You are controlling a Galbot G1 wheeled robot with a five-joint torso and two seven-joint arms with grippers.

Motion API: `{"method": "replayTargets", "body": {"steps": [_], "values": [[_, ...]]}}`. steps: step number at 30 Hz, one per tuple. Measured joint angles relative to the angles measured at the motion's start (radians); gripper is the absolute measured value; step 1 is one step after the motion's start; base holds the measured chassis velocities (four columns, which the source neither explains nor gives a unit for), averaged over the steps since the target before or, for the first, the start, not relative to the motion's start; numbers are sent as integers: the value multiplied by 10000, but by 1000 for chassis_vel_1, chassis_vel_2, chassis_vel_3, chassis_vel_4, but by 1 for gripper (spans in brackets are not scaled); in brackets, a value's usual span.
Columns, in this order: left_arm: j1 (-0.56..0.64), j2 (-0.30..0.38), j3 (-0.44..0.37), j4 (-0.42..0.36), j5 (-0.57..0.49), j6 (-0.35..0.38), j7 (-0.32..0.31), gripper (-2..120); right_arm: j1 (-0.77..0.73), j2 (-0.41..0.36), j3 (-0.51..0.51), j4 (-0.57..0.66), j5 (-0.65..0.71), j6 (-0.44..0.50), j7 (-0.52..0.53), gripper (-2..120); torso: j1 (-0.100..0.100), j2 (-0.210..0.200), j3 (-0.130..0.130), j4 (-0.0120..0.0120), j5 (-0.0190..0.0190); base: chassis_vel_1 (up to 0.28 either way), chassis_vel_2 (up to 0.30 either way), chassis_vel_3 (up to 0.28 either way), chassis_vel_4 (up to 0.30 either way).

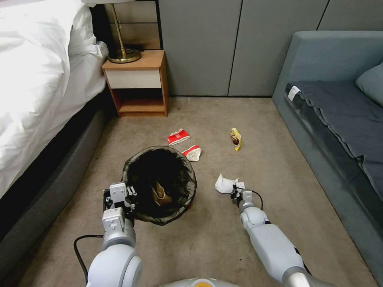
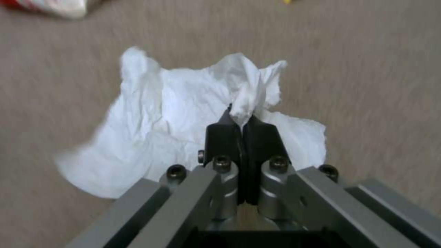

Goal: Pick up the trash bin, then pick up the garbage from the floor and place it into the trash bin.

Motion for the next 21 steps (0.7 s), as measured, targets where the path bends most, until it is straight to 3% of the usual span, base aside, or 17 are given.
{"method": "replayTargets", "body": {"steps": [2,5,6,9,10,13,21], "values": [[-30,7,9,31,-20,1,0,0,-219,-73,12,644,70,33,73,0,-1,0,0,0,0,0,0,0,0],[-118,28,19,104,-64,19,-1,0,-969,-298,252,3181,135,189,218,0,-1,0,0,0,-2,0,0,0,0],[-118,28,19,104,-64,19,-1,0,-969,-298,252,3181,135,189,218,0,-1,0,0,0,-2,0,0,0,0],[-164,61,23,114,-105,45,-2,0,-1552,-469,538,5236,284,508,192,0,0,0,0,1,0,0,0,0,0],[-164,61,23,114,-105,45,-2,0,-1552,-469,538,5236,284,508,192,0,0,0,0,1,0,0,0,0,0],[-157,96,45,115,-123,59,-5,0,-2250,-708,718,7597,596,1221,-520,0,-1,0,-1,-1,-3,0,0,0,0],[-103,136,124,136,-145,72,-5,0,-3622,-1090,93,10497,928,2163,-2467,0,-1,2,-1,-1,-3,0,0,0,0]]}}
